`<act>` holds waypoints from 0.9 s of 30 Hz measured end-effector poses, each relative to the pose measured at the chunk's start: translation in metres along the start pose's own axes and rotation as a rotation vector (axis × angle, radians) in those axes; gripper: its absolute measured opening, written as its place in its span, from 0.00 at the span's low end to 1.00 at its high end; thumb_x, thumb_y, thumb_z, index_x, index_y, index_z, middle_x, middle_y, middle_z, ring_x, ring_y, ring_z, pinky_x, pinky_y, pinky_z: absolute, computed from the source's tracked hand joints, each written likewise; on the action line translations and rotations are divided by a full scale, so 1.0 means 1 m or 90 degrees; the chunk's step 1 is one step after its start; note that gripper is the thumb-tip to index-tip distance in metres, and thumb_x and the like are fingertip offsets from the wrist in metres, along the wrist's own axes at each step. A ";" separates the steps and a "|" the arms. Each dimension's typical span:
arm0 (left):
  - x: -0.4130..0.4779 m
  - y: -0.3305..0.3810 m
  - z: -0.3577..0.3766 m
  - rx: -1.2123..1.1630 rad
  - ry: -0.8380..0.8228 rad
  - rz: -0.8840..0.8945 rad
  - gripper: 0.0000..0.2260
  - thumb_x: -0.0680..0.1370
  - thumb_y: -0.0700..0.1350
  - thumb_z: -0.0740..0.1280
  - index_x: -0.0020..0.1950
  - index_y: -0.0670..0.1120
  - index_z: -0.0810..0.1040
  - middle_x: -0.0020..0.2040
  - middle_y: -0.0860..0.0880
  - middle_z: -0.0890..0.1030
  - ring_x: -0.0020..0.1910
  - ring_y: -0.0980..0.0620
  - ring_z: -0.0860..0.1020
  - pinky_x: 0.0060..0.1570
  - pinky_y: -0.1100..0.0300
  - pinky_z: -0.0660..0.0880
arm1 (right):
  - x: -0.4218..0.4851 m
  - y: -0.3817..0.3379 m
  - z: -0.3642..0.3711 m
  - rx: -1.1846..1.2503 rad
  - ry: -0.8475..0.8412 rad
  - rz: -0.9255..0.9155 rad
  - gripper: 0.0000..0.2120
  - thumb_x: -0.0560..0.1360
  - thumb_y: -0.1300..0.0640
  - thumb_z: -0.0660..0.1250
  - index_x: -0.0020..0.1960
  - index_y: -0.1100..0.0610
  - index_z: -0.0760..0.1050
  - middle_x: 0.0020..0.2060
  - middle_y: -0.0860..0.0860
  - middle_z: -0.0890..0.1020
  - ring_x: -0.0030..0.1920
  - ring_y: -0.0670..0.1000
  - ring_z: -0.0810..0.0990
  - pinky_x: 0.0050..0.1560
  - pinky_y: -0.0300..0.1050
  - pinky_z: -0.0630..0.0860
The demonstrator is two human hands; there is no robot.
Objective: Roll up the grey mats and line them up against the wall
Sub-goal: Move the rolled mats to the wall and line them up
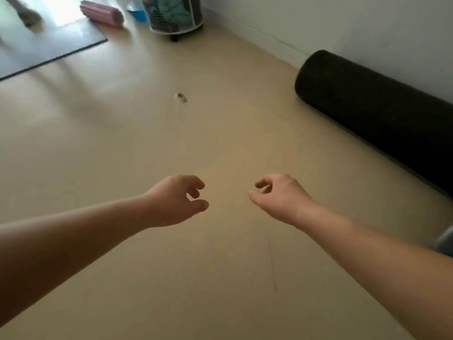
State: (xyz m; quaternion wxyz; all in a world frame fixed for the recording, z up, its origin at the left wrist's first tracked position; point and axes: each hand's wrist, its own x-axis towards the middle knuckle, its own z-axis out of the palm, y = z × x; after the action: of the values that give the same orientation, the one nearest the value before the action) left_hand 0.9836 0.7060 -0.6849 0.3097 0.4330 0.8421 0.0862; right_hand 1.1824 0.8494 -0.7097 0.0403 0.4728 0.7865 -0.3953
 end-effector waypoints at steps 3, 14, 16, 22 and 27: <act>-0.023 -0.071 -0.016 -0.059 0.054 -0.073 0.20 0.77 0.55 0.74 0.68 0.53 0.79 0.54 0.60 0.82 0.48 0.59 0.82 0.54 0.58 0.78 | 0.009 -0.059 0.024 -0.145 -0.108 -0.064 0.26 0.76 0.37 0.68 0.70 0.46 0.75 0.64 0.47 0.80 0.63 0.52 0.80 0.65 0.49 0.76; -0.081 -0.285 -0.043 -0.241 0.182 -0.226 0.20 0.79 0.53 0.73 0.70 0.50 0.78 0.57 0.53 0.82 0.55 0.53 0.81 0.55 0.62 0.73 | 0.023 -0.258 0.184 -0.234 -0.207 -0.214 0.32 0.78 0.41 0.70 0.78 0.48 0.67 0.69 0.51 0.77 0.65 0.55 0.79 0.66 0.47 0.75; -0.100 -0.322 -0.047 -0.263 0.192 -0.250 0.21 0.79 0.53 0.73 0.70 0.51 0.77 0.57 0.53 0.82 0.55 0.53 0.81 0.56 0.62 0.74 | 0.021 -0.291 0.225 -0.196 -0.229 -0.206 0.27 0.77 0.42 0.71 0.73 0.50 0.73 0.62 0.51 0.80 0.59 0.53 0.81 0.62 0.46 0.77; -0.179 -0.436 -0.070 -0.294 0.254 -0.352 0.23 0.79 0.55 0.73 0.72 0.51 0.76 0.59 0.53 0.81 0.55 0.53 0.81 0.61 0.56 0.77 | -0.005 -0.386 0.346 -0.048 -0.305 -0.157 0.19 0.79 0.48 0.71 0.68 0.51 0.76 0.50 0.54 0.85 0.47 0.54 0.85 0.43 0.46 0.79; -0.257 -0.509 -0.074 -0.310 0.310 -0.461 0.25 0.79 0.53 0.73 0.75 0.51 0.73 0.66 0.51 0.79 0.61 0.50 0.80 0.62 0.52 0.79 | -0.058 -0.447 0.438 -0.058 -0.399 -0.223 0.17 0.78 0.47 0.70 0.65 0.49 0.77 0.49 0.51 0.86 0.48 0.53 0.87 0.44 0.45 0.80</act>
State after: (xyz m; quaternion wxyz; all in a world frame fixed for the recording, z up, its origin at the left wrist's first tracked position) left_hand 0.7072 0.2030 -0.7219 0.2065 -0.0047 0.9416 0.2658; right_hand 0.7320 0.4112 -0.7232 0.2324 0.1843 0.8218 -0.4865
